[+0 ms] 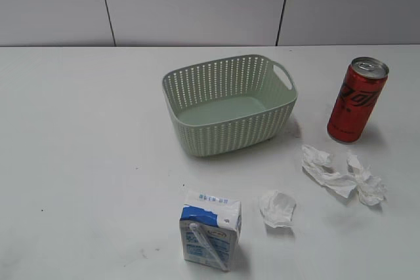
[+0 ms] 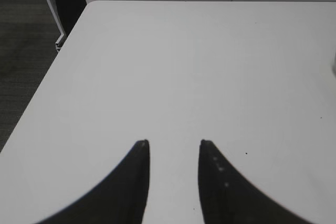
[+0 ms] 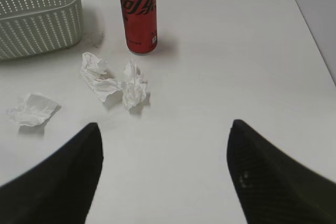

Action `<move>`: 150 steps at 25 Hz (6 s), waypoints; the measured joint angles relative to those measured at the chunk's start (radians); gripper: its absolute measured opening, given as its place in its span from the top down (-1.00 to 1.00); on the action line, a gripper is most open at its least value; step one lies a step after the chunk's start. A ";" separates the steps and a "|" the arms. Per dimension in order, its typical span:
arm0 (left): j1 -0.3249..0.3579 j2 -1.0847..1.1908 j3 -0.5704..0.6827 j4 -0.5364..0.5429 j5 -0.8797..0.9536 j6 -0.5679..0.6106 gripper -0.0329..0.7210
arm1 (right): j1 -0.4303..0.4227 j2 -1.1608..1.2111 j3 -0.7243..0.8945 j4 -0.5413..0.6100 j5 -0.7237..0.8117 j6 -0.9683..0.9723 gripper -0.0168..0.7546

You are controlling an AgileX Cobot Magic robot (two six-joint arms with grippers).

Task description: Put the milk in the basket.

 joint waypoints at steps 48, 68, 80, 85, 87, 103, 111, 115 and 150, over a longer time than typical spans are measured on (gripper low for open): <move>0.000 0.000 0.000 0.000 0.000 0.000 0.29 | 0.495 1.350 -0.455 0.334 -0.176 -0.512 -0.52; 0.000 0.000 0.000 0.000 0.000 0.000 0.29 | 0.826 1.861 -0.658 0.174 -0.239 -0.475 -0.65; 0.000 0.000 0.000 0.000 0.000 0.000 0.29 | 0.827 1.892 -0.660 0.167 -0.224 -0.470 0.08; 0.000 0.000 0.000 0.000 0.000 0.000 0.29 | 0.827 1.880 -0.660 0.167 -0.183 -0.465 0.08; 0.000 0.000 0.000 0.000 0.000 0.000 0.29 | 0.827 1.860 -0.670 0.166 -0.126 -0.464 0.08; 0.000 0.000 0.000 0.000 0.000 0.000 0.29 | 0.690 1.749 -1.200 0.001 0.160 -0.276 0.08; 0.000 0.000 0.000 0.000 0.000 0.000 0.29 | 0.495 1.903 -1.243 -0.029 0.076 -0.072 0.08; 0.000 0.000 0.000 0.000 0.000 0.000 0.29 | 0.489 1.967 -1.243 -0.021 -0.024 -0.052 0.08; 0.000 0.000 0.000 0.000 0.000 0.000 0.29 | 0.489 2.193 -1.586 0.013 0.130 -0.049 -0.70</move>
